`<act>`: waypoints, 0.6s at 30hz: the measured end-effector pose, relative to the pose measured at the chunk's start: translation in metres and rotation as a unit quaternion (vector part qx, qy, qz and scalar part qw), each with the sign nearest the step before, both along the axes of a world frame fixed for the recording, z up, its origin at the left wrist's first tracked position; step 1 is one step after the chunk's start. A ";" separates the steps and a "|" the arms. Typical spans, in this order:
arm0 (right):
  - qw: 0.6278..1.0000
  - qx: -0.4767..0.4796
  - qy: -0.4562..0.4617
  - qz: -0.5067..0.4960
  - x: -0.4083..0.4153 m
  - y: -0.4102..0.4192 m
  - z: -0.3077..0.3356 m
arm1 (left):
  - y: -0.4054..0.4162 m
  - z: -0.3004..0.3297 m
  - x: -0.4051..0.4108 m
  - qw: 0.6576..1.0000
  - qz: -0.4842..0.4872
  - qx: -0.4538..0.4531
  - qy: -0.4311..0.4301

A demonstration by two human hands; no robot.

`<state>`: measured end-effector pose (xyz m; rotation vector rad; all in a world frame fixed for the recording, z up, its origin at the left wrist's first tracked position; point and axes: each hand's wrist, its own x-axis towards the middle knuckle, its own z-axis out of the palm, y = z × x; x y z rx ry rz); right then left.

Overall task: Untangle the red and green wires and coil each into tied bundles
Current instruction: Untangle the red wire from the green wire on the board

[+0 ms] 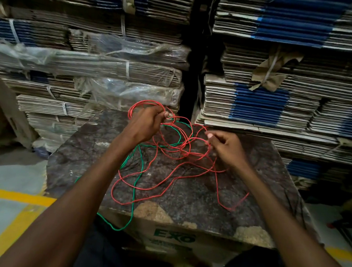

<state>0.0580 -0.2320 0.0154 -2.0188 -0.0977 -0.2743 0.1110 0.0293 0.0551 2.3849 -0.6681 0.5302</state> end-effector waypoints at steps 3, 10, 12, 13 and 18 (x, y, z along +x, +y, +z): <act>0.995 0.043 0.089 -0.003 0.000 0.000 -0.005 | -0.001 0.002 -0.001 1.000 -0.006 -0.018 -0.005; 0.973 0.013 0.197 0.119 -0.016 0.001 0.003 | -0.003 0.002 -0.001 0.999 -0.017 -0.039 -0.017; 0.966 0.019 0.213 0.143 -0.018 -0.001 0.004 | -0.003 0.001 -0.001 0.999 -0.014 -0.036 -0.024; 0.966 0.014 0.212 0.148 -0.018 -0.003 0.005 | -0.002 0.001 0.000 0.999 -0.012 -0.035 -0.025; 0.973 -0.010 0.174 0.150 -0.021 -0.013 0.018 | 0.007 -0.001 0.004 0.999 -0.013 -0.043 -0.008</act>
